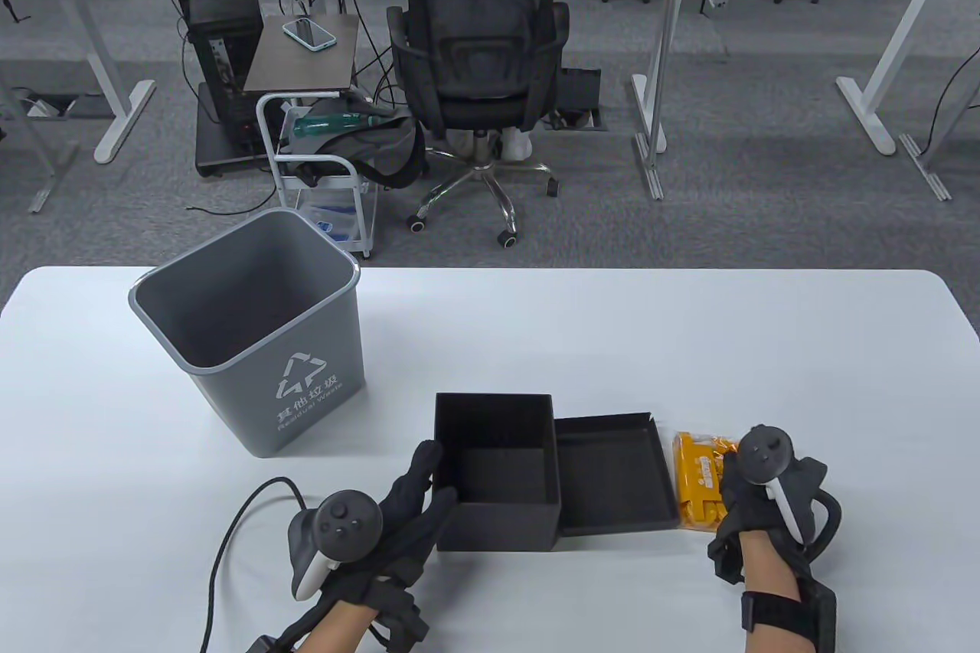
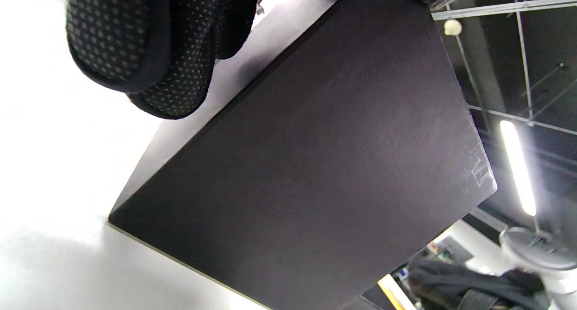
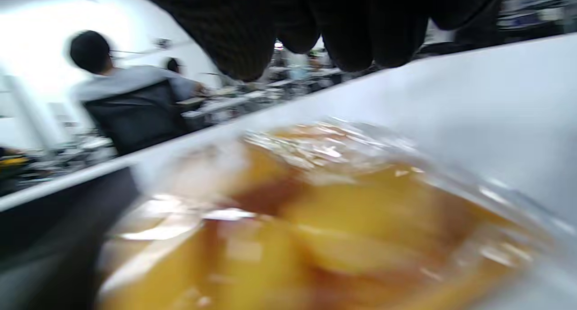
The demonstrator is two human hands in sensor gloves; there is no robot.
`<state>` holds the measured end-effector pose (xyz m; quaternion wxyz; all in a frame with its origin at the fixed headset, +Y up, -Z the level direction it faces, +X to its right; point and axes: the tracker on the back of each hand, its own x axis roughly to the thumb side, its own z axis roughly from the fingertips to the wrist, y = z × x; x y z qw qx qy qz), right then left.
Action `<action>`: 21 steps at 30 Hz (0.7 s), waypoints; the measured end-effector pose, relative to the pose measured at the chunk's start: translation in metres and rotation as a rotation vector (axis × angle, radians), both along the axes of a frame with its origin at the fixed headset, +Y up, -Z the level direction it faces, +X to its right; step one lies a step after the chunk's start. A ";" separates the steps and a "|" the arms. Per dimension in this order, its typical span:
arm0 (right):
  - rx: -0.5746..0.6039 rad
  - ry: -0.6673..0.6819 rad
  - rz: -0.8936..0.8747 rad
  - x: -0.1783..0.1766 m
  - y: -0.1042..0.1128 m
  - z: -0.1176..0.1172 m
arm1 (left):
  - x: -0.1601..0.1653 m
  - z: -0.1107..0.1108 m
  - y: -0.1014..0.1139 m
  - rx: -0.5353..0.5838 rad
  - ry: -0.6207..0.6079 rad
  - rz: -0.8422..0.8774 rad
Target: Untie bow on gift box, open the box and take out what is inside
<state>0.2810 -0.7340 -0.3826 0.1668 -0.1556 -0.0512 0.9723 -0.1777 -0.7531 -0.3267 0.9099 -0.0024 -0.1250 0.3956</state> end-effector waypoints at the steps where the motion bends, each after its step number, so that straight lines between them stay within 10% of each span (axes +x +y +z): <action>1: -0.006 0.132 -0.033 -0.013 0.007 0.001 | 0.000 0.000 0.000 -0.001 0.000 0.002; 6: -0.267 0.639 0.042 -0.091 -0.002 0.022 | 0.000 0.000 0.000 -0.004 -0.002 0.013; 11: -0.328 0.638 0.300 -0.127 -0.037 0.029 | 0.001 0.000 -0.002 0.000 0.000 0.025; 21: -0.132 0.688 0.247 -0.126 -0.049 0.029 | 0.001 0.000 -0.002 -0.004 0.000 0.032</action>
